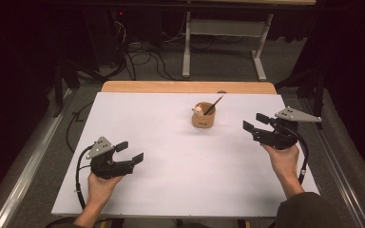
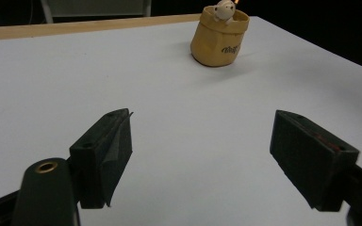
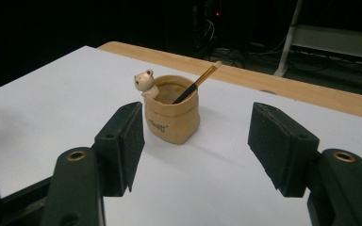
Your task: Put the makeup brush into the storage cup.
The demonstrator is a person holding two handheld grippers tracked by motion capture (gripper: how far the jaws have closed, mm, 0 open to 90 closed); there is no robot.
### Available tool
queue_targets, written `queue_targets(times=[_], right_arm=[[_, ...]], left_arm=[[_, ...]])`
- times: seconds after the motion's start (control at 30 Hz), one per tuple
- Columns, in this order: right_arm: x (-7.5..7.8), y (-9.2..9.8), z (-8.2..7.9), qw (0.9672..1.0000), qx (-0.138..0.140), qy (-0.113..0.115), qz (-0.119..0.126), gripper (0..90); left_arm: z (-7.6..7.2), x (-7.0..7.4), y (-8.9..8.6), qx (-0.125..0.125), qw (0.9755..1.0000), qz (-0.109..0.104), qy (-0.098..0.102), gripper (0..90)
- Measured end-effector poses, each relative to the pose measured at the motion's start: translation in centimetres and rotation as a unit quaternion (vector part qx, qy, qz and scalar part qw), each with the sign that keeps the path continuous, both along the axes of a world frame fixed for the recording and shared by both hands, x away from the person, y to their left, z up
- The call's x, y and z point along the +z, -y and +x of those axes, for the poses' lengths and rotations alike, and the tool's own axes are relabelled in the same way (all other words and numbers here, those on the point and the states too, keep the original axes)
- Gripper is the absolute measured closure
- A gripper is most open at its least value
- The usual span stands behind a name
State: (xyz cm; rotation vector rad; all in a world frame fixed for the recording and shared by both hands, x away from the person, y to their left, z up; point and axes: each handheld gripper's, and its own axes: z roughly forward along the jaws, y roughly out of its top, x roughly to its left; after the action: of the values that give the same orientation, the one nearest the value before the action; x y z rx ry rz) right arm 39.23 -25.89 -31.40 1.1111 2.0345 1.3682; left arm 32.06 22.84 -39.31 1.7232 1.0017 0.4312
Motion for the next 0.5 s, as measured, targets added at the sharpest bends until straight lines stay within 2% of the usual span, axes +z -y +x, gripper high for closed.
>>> queue_targets(times=[0.5], right_arm=[[-0.9,0.5,-1.6,0.9999,0.009,0.003,0.01,37.8]], left_arm=[[0.0,0.0,-0.1,0.001,1.0,-0.001,0.0,21.8]])
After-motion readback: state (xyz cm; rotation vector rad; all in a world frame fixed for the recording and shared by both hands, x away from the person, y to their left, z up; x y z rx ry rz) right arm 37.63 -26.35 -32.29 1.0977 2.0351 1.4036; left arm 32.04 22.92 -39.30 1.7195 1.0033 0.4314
